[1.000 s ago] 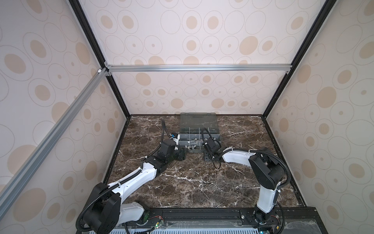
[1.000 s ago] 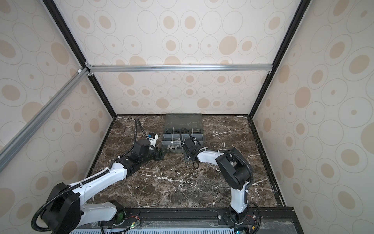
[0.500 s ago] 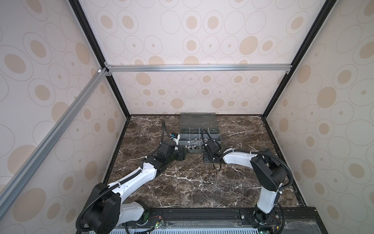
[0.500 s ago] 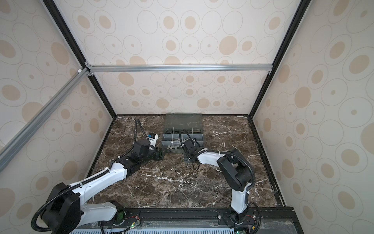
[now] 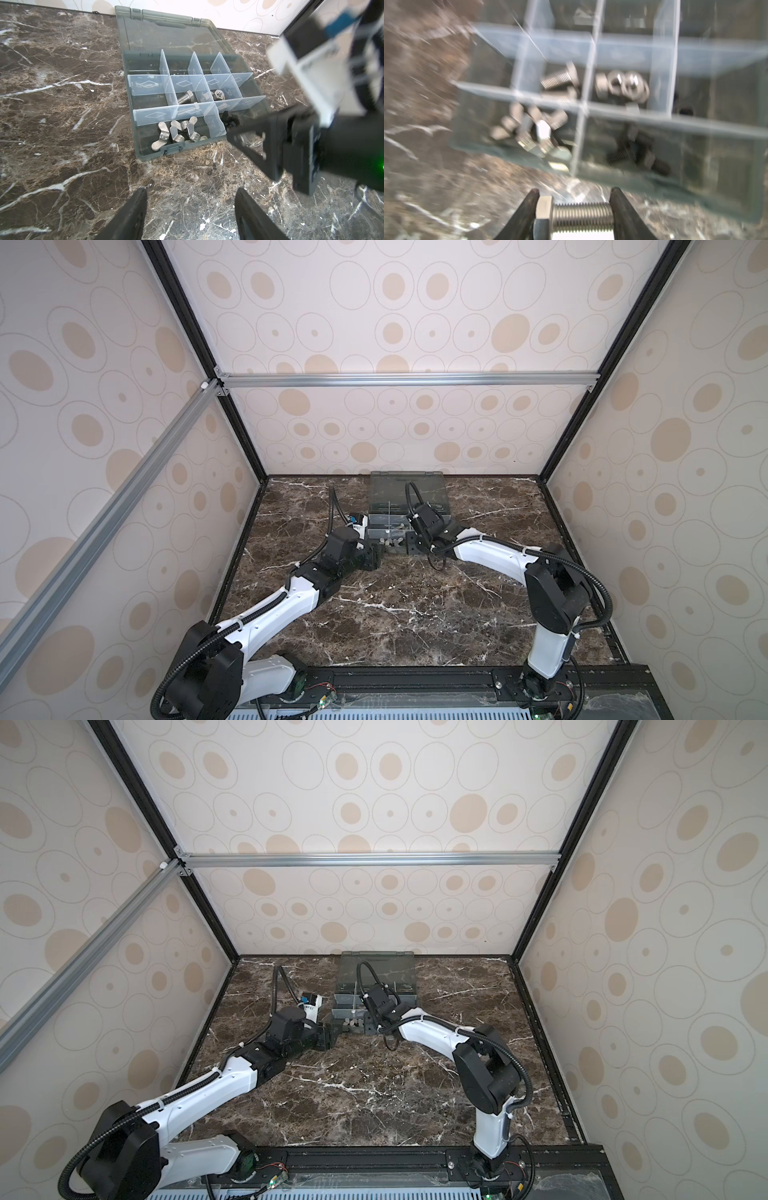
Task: Sort the screws and nuts into containers
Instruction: Place the screw into the container.
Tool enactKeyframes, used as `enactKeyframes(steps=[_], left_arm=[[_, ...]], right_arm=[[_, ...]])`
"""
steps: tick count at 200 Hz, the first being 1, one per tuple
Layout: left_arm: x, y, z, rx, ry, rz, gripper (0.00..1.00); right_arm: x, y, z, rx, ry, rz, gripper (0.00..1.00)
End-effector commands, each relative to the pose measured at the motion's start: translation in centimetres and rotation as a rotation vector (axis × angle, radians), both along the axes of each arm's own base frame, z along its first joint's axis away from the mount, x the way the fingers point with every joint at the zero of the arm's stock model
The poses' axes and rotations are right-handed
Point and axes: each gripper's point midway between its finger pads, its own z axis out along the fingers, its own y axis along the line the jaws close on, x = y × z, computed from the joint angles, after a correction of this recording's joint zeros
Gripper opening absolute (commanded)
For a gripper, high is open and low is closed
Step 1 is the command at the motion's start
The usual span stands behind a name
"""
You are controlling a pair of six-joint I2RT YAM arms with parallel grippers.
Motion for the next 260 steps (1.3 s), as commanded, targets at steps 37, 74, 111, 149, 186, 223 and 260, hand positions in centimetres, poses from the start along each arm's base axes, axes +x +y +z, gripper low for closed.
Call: enactKeyframes(steps=[37,74,111,149,186,223,260], left_arm=[[-0.4,0.9,0.8,-0.023,-0.017,0.034,0.67],[-0.6,1.0,0.6,-0.022,-0.015,0.032,0.68],[-0.7,1.1,0.8,-0.021,-0.021,0.032,0.67],[-0.7,1.0,0.8,-0.025,-0.020,0.031,0.68],[-0.8,1.1,0.7,-0.024,-0.019,0.033,0.68],[-0.5,1.2,0.9,-0.019,-0.027,0.044,0.68],[0.1,1.6,2.1,-0.014,-0.084,0.067,0.68]], right_arm=[[5.2,2.7,0.3,-0.060,-0.032,0.018,0.47],[7.3,3.0,-1.2,-0.087,-0.006,-0.010,0.47],[7.7,2.8,-2.1,-0.102,0.008,-0.016,0.47],[8.2,2.7,-2.3,-0.079,0.016,-0.031,0.53],[8.3,2.9,-2.4,-0.064,0.033,-0.025,0.67],[7.9,3.0,-0.8,-0.044,0.012,-0.012,0.70],[7.0,1.8,2.3,-0.040,-0.039,-0.004,0.70]])
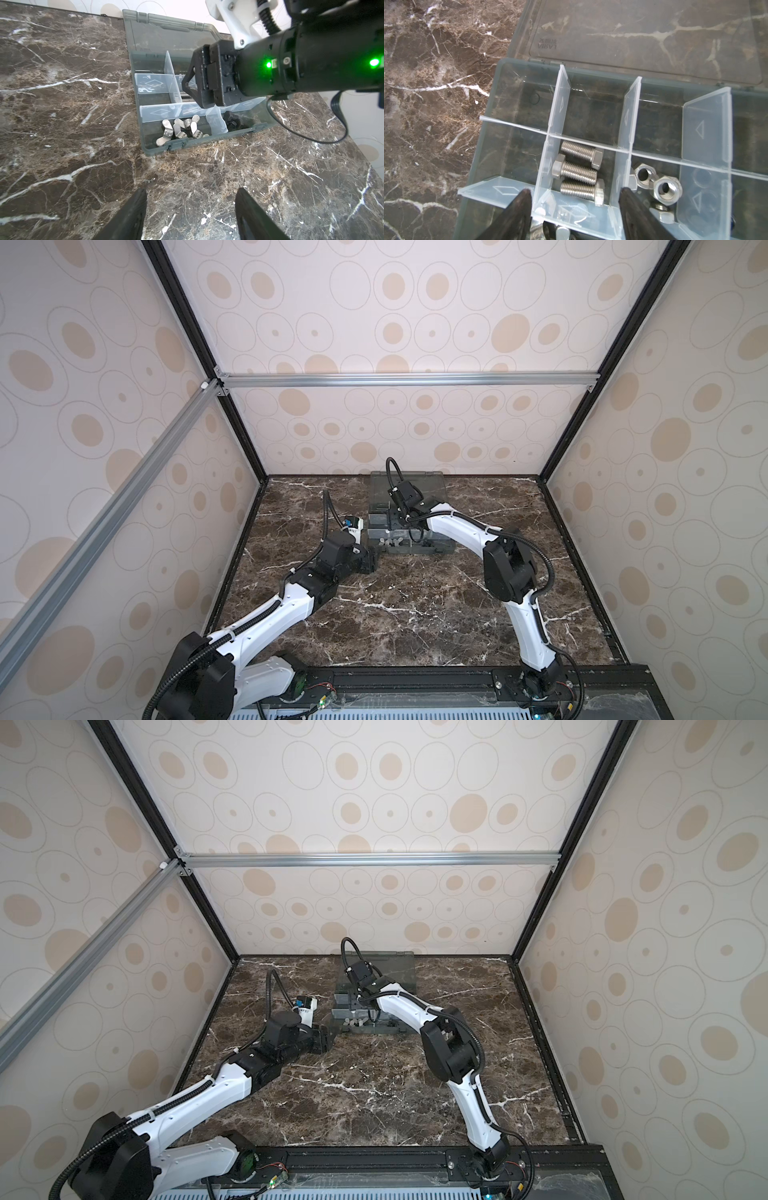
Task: Sort the screws and nuts into containers
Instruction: Place the screw into the container, then reset both arms
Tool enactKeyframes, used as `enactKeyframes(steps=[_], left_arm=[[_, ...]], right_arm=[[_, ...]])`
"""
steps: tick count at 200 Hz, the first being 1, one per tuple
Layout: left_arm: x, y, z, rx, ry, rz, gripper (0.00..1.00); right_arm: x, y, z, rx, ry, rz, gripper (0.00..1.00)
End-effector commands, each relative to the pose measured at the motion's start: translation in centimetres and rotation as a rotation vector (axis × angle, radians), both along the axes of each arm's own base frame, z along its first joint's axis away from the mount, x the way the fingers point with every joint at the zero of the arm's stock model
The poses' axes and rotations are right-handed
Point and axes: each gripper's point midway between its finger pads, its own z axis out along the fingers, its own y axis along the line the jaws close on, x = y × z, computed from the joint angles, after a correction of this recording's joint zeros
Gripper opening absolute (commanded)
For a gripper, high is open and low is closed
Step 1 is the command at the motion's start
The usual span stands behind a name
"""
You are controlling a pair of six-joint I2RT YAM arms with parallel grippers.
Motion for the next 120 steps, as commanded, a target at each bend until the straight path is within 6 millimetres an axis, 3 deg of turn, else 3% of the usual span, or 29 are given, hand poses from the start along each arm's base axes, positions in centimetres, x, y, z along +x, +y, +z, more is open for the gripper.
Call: enactKeyframes(steps=[1,21,51,90,120], left_arm=[[0.8,0.7,2.0,-0.006,-0.073,0.039,0.68],[1.5,1.1,2.8,0.019,-0.111,0.062,0.68],[2.6,2.5,4.0,0.072,-0.179,0.135,0.68],[3.3,5.6,6.0,0.152,-0.336,0.264,0.70],[3.3,10.1,6.9,0.234,-0.463,0.472,0.82]], right_arm=[[-0.7,-1.3,4.1,0.014,-0.060,0.003,0.70],[-1.8,-3.0,6.1,-0.002,-0.114,0.000,0.70],[-4.4,-7.3,7.8,-0.071,-0.186,-0.009,0.72],[-8.2,-15.8,8.3,-0.176,-0.270,-0.073,0.73],[-10.7,-23.3,7.0,-0.173,-0.306,-0.183,0.76]])
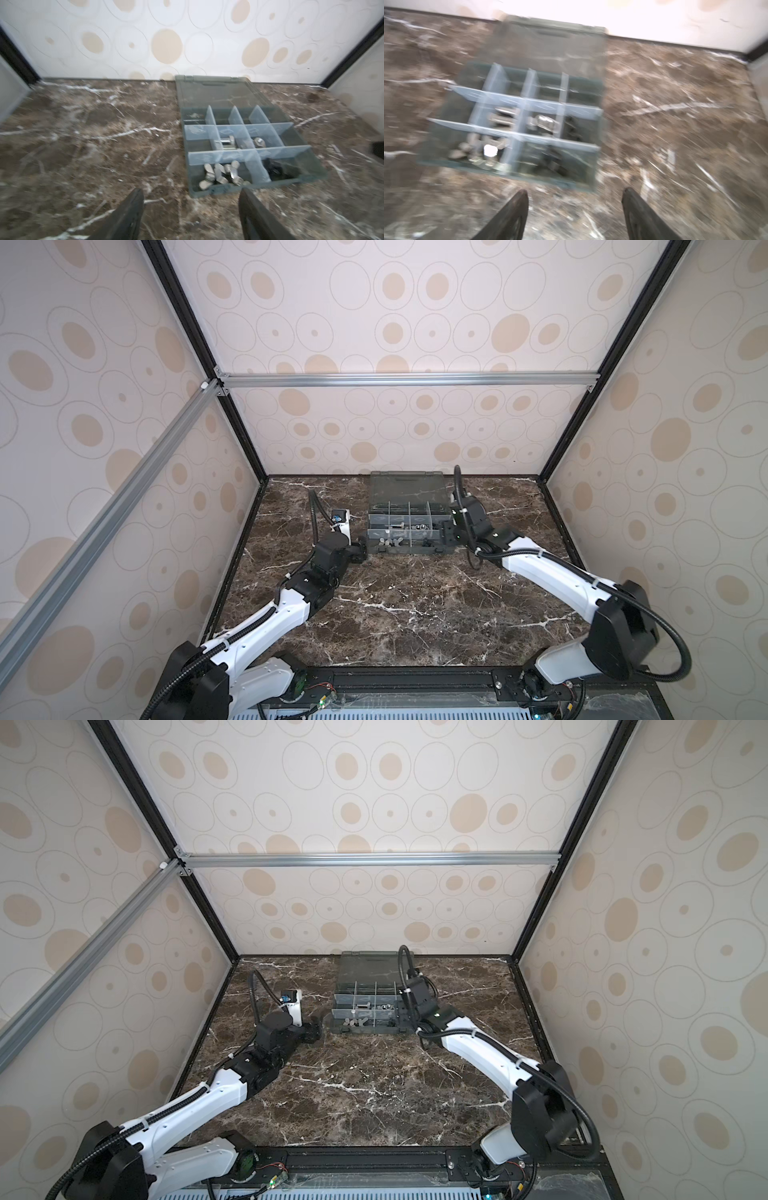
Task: Sort the screws and nuts into containers
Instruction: Reset both arms
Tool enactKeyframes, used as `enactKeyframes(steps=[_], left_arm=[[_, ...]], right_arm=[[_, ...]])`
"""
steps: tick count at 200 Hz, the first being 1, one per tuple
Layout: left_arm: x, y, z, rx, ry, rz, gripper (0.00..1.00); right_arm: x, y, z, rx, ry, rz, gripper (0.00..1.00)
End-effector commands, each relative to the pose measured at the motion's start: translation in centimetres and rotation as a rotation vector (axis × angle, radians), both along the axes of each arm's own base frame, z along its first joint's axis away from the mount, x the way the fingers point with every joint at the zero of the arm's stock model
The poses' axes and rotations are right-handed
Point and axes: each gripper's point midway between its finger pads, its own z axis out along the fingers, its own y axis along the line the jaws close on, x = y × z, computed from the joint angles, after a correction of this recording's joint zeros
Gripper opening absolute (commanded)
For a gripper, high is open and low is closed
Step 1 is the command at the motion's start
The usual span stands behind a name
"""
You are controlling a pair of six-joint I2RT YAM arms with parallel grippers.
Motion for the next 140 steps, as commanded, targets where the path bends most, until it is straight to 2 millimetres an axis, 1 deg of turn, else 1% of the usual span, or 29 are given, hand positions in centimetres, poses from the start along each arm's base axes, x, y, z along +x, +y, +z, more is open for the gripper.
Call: enactKeyframes(steps=[1,11,21,27,44,56,65,68,79,94,104,114,127,140], left_arm=[[0.5,4.7,2.8,0.074,-0.178,0.224,0.82],[0.2,6.2,2.8,0.087,-0.216,0.287,0.87],[-0.1,7.4,2.0,0.105,-0.240,0.318,0.90],[-0.1,7.9,1.7,0.115,-0.249,0.329,0.92],[0.2,9.2,-0.2,0.166,-0.217,0.364,0.94],[0.7,9.6,-1.6,0.215,-0.174,0.370,0.95],[1.3,9.3,-2.7,0.262,-0.143,0.337,0.96],[1.6,9.1,-3.0,0.279,-0.135,0.317,0.96],[2.7,8.4,-4.0,0.316,-0.086,0.269,0.97],[3.9,7.9,-4.6,0.356,-0.051,0.251,0.98],[4.4,8.3,-4.6,0.370,-0.044,0.281,0.99],[4.4,9.0,-4.4,0.379,-0.062,0.322,0.99],[3.8,10.1,-3.8,0.376,-0.113,0.370,0.99],[2.8,11.4,-3.8,0.353,-0.143,0.408,0.99]], right_arm=[[-1.1,-5.3,-0.9,-0.038,-0.059,-0.079,0.77],[-1.6,-7.3,-1.2,-0.034,-0.088,-0.117,0.78],[-2.1,-9.1,-1.5,-0.051,-0.105,-0.149,0.80],[-2.5,-9.8,-1.5,-0.065,-0.112,-0.159,0.81],[-3.1,-11.5,-2.1,-0.124,-0.129,-0.187,0.85],[-3.5,-12.3,-2.8,-0.152,-0.142,-0.212,0.87],[-3.7,-12.7,-3.2,-0.158,-0.155,-0.226,0.88],[-3.9,-12.8,-3.7,-0.163,-0.150,-0.229,0.89],[-4.0,-13.1,-4.6,-0.186,-0.148,-0.227,0.91],[-4.1,-13.9,-5.4,-0.218,-0.130,-0.260,0.92],[-4.1,-14.0,-6.1,-0.216,-0.127,-0.258,0.93],[-4.0,-14.0,-6.8,-0.202,-0.137,-0.257,0.93],[-4.2,-14.1,-7.8,-0.183,-0.152,-0.265,0.94],[-4.1,-14.3,-7.9,-0.181,-0.167,-0.280,0.95]])
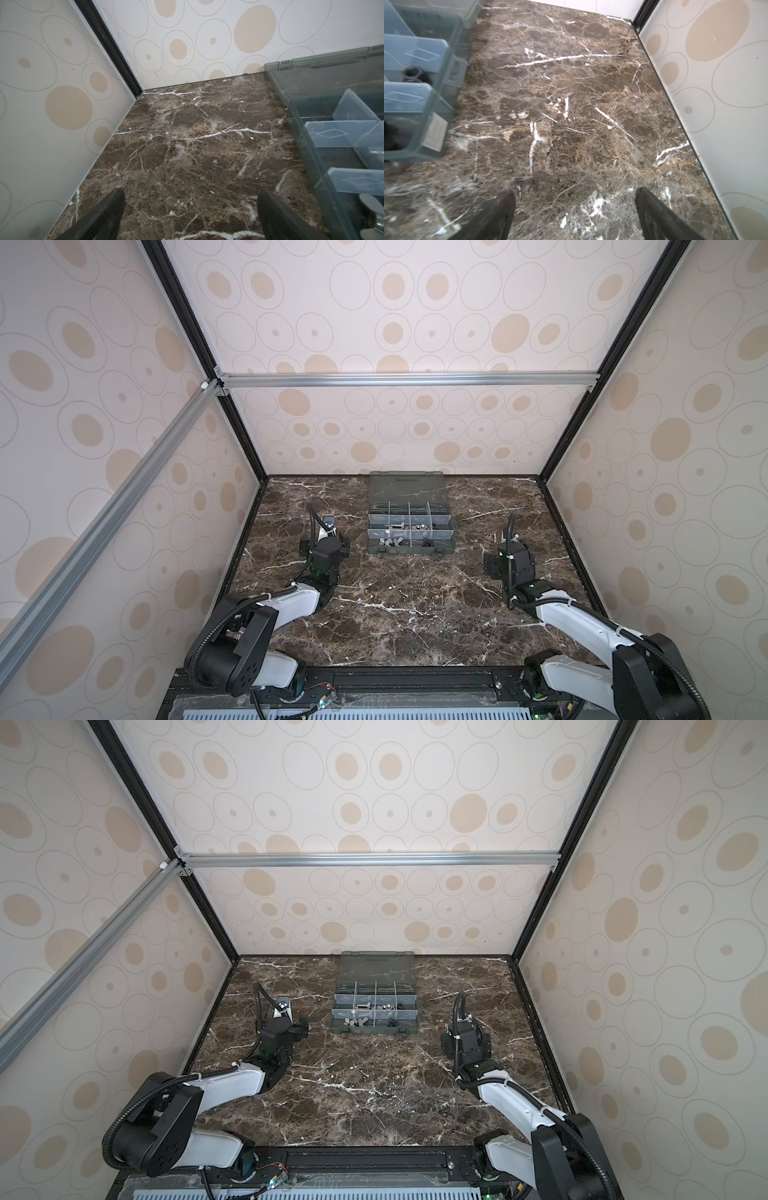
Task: Sort the screws and nuts into containers
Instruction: Reset both arms
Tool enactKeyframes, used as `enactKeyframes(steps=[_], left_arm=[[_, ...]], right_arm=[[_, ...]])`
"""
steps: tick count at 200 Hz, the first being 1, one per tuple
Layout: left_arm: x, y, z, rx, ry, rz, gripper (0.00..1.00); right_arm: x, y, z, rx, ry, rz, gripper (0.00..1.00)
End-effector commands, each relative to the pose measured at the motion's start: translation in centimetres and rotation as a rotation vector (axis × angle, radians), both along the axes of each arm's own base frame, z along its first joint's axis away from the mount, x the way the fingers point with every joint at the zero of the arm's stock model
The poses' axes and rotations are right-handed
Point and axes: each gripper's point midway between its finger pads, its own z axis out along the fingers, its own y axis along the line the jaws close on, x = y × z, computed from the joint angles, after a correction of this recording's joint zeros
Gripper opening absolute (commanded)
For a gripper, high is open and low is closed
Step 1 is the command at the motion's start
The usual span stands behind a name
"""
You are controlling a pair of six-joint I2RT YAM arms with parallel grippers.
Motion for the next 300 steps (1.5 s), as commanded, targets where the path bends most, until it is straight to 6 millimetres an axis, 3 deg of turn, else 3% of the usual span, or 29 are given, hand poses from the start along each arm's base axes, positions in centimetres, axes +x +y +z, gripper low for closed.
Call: enactKeyframes(steps=[1,11,46,64,96,126,160,176,203,246,262,273,300], left_arm=[[-0.8,2.6,2.2,0.010,-0.119,0.085,0.99],[-1.7,3.5,1.8,-0.012,-0.128,0.101,0.99],[-4.6,6.8,0.1,-0.068,-0.179,0.188,0.99],[-3.4,6.3,-0.4,-0.047,-0.132,0.144,0.99],[-1.7,7.0,-0.8,-0.037,-0.102,0.155,0.99],[-1.0,8.1,-0.2,-0.052,-0.154,0.142,0.99],[0.6,7.9,-1.0,-0.090,-0.101,0.074,0.99],[0.8,8.0,-1.2,-0.100,-0.096,0.077,0.99],[1.2,7.6,-1.4,-0.109,-0.083,0.040,0.99],[0.7,7.3,-0.9,-0.119,-0.117,0.011,0.99],[-1.0,7.2,-1.6,-0.145,-0.187,-0.004,0.99],[-2.3,7.7,-0.4,-0.141,-0.297,0.013,0.99],[-0.7,6.7,-1.7,-0.141,-0.199,-0.038,0.99]], right_arm=[[0.7,-0.4,0.5,0.006,-0.078,-0.024,0.95],[1.0,-1.2,0.8,0.029,-0.107,-0.039,1.00],[2.5,-2.1,0.9,0.049,-0.146,-0.043,1.00],[3.7,-2.4,0.5,0.039,-0.118,-0.038,1.00],[5.6,-2.9,0.6,0.062,-0.133,-0.028,1.00],[6.7,-3.7,0.7,0.085,-0.162,-0.040,1.00],[7.7,-3.8,-0.1,0.113,-0.217,-0.025,1.00],[7.7,-3.1,-0.5,0.119,-0.174,0.004,1.00],[7.2,-2.4,-1.0,0.123,-0.245,0.063,0.99],[7.3,-2.5,-1.0,0.121,-0.248,0.056,0.99],[7.2,-2.5,-1.2,0.121,-0.224,0.055,1.00],[7.3,-2.4,-1.0,0.122,-0.242,0.058,1.00],[7.2,-2.5,-1.1,0.121,-0.228,0.056,1.00]])
